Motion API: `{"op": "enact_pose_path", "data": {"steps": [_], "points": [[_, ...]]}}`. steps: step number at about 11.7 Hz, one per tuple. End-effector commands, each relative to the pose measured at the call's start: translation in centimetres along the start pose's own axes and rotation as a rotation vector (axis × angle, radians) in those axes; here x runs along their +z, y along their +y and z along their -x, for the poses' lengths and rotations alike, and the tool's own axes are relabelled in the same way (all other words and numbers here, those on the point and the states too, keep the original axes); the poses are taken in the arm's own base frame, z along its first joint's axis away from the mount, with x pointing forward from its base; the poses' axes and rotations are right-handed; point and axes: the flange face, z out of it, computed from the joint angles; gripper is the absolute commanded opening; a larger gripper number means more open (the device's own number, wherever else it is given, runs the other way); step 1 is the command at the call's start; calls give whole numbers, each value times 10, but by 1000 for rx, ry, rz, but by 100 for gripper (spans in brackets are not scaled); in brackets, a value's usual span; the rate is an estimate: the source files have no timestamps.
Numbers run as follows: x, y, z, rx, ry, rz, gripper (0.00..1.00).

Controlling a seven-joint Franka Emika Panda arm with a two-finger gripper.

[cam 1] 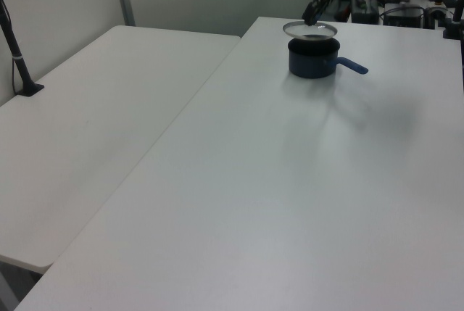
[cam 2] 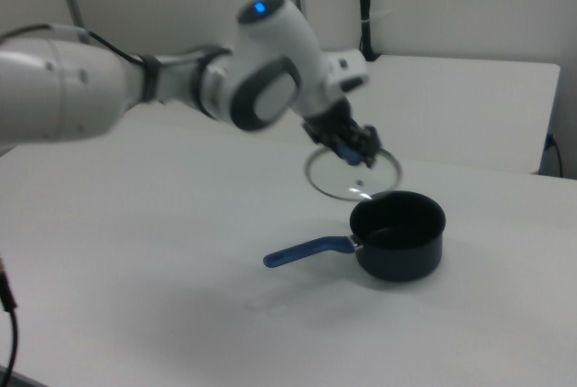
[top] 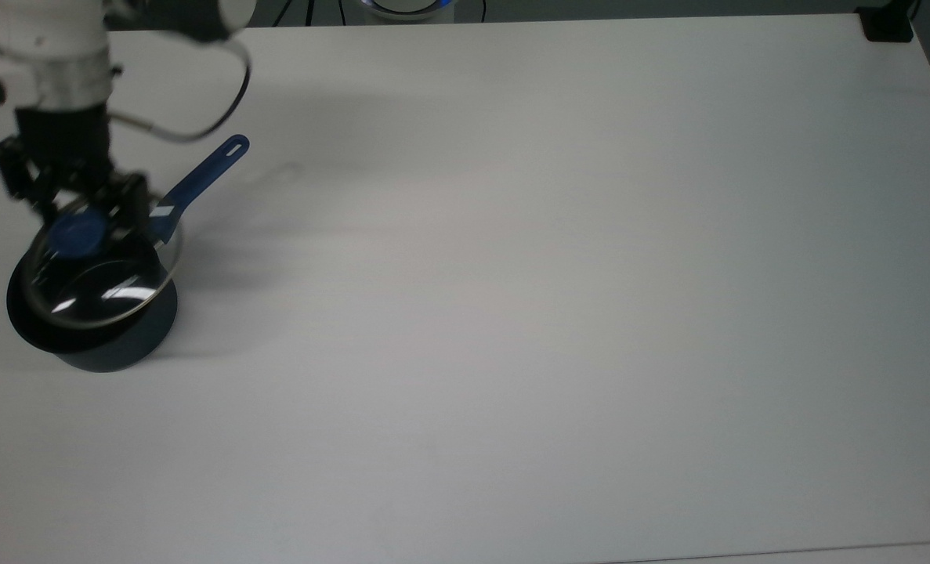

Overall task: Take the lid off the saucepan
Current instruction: 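Lift the glass lid off the saucepan and carry it away from the pan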

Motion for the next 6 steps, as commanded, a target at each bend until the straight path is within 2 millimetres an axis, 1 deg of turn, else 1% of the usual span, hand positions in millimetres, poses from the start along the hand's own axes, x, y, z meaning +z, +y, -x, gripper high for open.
{"op": "enact_pose_path", "data": {"steps": [1, 2, 3, 4, 6], "points": [[-91, -87, 39, -189, -201, -101, 46], [-106, -119, 59, -246, -254, -128, 46], [-110, -145, 79, -295, -300, -148, 46], [-106, -173, 98, -337, -334, -161, 46], [-83, -216, 129, -402, -400, -171, 46]]}}
